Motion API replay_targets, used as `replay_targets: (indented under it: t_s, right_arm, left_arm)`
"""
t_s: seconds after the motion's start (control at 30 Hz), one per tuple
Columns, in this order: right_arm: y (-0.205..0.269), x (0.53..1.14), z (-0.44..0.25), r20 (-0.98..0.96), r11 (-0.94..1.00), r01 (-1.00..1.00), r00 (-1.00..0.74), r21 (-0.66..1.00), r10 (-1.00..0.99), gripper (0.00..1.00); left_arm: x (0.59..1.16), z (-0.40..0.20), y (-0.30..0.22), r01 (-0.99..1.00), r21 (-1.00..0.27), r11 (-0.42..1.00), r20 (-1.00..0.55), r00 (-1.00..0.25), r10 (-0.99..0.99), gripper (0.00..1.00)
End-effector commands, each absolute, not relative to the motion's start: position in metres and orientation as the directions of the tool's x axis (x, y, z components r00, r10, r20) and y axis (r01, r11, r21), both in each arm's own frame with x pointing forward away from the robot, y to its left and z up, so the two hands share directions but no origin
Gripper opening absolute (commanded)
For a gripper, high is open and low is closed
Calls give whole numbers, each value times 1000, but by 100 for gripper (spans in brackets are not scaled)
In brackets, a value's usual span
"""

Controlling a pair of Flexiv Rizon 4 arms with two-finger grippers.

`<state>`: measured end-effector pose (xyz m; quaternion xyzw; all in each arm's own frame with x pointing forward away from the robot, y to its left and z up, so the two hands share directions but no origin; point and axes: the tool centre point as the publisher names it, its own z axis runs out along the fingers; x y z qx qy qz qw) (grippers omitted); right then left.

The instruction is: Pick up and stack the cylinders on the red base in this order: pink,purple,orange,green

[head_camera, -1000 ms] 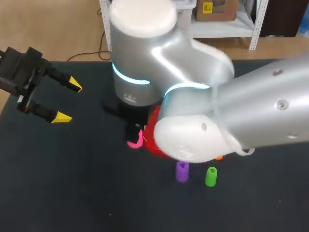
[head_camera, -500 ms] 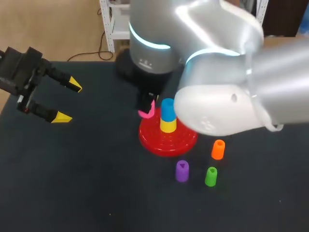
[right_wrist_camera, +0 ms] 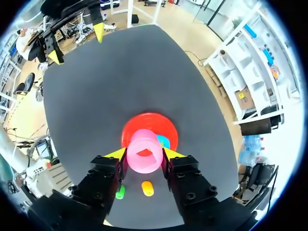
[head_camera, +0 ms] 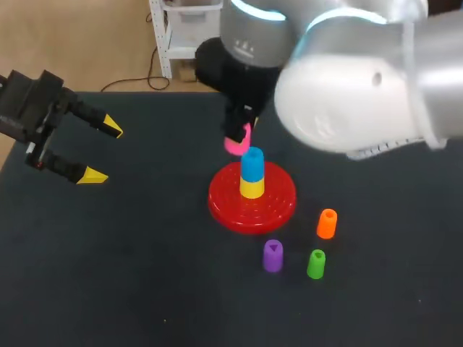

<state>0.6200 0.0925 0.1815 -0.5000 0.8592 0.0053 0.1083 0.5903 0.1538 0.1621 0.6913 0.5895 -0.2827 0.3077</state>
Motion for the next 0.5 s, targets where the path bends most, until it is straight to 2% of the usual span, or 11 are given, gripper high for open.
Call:
replay_targets:
  t_s: [0.03, 0.5]
  right_arm:
    - [95, 632, 186, -162, 499, -863, -484, -72, -860, 0]
    - [87, 642, 161, -117, 567, -822, -560, -43, -820, 0]
  left_arm:
    - [590, 161, 154, 989, 97, -115, -755, 149, 638, 100]
    - [590, 161, 154, 989, 97, -115, -755, 149, 638, 100]
